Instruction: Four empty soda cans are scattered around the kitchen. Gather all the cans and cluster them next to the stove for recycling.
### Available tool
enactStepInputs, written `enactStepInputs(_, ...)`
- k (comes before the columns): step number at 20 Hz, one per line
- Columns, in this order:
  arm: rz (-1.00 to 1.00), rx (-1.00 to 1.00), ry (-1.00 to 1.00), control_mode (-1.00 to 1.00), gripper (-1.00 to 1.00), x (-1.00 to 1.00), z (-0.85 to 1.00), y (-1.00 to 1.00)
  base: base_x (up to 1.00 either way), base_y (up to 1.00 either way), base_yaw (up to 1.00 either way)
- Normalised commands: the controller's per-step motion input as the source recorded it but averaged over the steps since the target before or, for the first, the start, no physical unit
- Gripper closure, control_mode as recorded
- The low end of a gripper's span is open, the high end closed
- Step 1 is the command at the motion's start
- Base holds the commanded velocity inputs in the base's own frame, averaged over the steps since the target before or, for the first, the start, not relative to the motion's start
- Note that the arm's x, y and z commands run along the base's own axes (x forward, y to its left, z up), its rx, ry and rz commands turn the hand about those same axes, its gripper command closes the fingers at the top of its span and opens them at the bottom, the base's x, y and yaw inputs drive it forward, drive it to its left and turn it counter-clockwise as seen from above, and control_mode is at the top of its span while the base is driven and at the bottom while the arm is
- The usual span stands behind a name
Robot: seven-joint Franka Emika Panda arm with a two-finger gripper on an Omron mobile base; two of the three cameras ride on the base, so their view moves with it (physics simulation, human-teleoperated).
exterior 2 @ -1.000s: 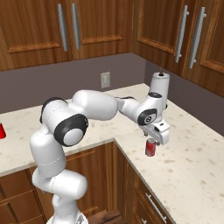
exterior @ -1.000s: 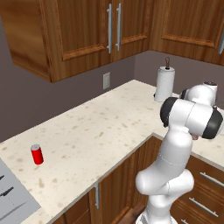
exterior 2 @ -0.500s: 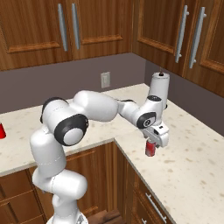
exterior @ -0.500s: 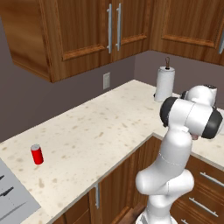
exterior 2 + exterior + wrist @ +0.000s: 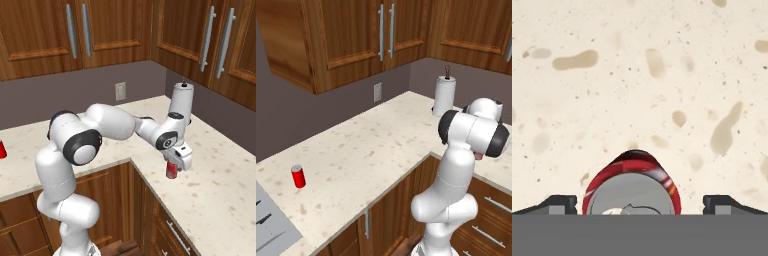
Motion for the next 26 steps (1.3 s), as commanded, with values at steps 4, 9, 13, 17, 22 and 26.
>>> enactStepInputs(4,0.0,0.0,0.0,-1.0,-1.0,0.02,-0.11,0.0,0.0,0.0,0.0)
enactStepInputs(9,0.0,0.0,0.0,-1.0,-1.0,0.03,-0.1,0.0,0.0,0.0,0.0)
enactStepInputs(13,0.0,0.0,0.0,-1.0,1.0,0.04,-0.1,0.0,0.0,0.0,0.0)
enactStepInputs(17,0.0,0.0,0.0,-1.0,1.0,0.03,-0.03,0.0,0.0,0.0,0.0)
enactStepInputs(22,0.0,0.0,-0.02,-1.0,1.0,0.0,0.0,0.0,0.0,0.0,0.0)
enactStepInputs(26,0.11,-0.01,-0.23,-1.0,1.0,-0.1,0.09,0.08,0.0,0.0,0.0)
